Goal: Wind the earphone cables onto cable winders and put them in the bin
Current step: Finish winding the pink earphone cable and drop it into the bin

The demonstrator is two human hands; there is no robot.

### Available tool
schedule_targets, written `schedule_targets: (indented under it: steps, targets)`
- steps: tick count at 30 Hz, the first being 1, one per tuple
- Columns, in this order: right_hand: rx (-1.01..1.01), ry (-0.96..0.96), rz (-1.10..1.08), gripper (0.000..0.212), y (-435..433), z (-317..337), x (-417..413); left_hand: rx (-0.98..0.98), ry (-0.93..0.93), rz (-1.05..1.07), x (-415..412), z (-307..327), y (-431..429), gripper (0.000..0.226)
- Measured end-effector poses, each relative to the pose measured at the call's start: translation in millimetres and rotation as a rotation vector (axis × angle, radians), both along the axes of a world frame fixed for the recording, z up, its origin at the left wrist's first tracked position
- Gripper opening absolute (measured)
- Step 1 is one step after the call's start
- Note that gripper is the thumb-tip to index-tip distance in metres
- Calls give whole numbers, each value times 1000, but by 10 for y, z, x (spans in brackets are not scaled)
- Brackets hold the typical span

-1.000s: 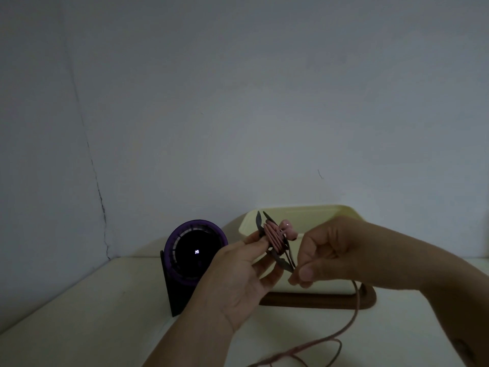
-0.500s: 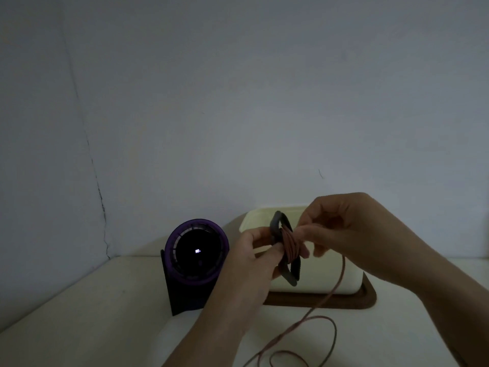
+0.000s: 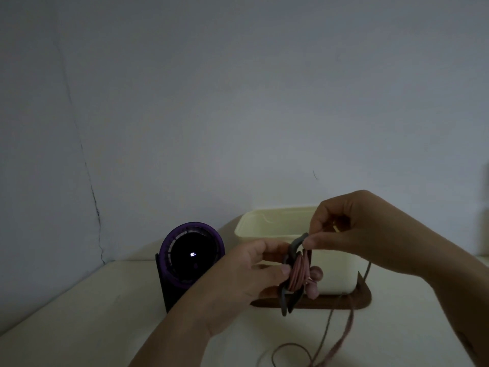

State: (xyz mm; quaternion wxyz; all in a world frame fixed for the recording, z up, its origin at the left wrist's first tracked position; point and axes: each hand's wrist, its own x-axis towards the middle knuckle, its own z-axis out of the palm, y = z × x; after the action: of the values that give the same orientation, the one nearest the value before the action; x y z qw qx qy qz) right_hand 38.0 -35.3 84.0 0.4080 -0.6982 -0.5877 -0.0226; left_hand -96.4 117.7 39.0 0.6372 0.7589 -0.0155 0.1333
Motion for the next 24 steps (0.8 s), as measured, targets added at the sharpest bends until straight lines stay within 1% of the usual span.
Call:
schedule_targets:
  steps: [5,7,8,10,11,12,14,15,16,17,18,19,20,21,24]
  targets:
    - [132,112,156,44,77,-86,210,-87,-36,-108,-34,40,23,30]
    - [165,164,194,52,96,-129,291,-115,-30,-132,-41,50,27,33]
    - [170,212,223,50,99,-141,310,-121,-27,-148,-44,53,23,33]
    - [178,352,354,39,134,-187,350,-122,-46,-188,-46,64,-3,30]
    - [181,445,425,36,161,-215,332,-123,-69,-197,-43,73,-22,29]
    - [182,586,483,37,200,-257,300,-123,-96,-195,-38,77,-37,29]
    - [163,817,573,34,317,-360,239,-126,-149,-155,-26,90,-68,35]
    - [133,843,597,31,389,-428,217,-146,-170,-119,-19,98,-77,38]
    - [127,854,581,33,447,-485,174,-182,-190,-79,-14,111,-83,39]
    - [142,828,541,28,491,-532,145,-235,-208,-40,-6,121,-84,39]
    - [171,823,453,18,518,-530,98,-299,-227,-2,5,127,-77,36]
    - [197,764,367,22,535,-534,84,-357,-241,36,17,130,-70,33]
    - [192,666,271,33,535,-524,60,-402,-249,69,31,128,-62,32]
    - [181,550,192,38,529,-508,25,-436,-256,91,43,125,-53,32]
    - [84,166,25,32,519,-487,-15,-514,-295,137,64,105,-14,34]
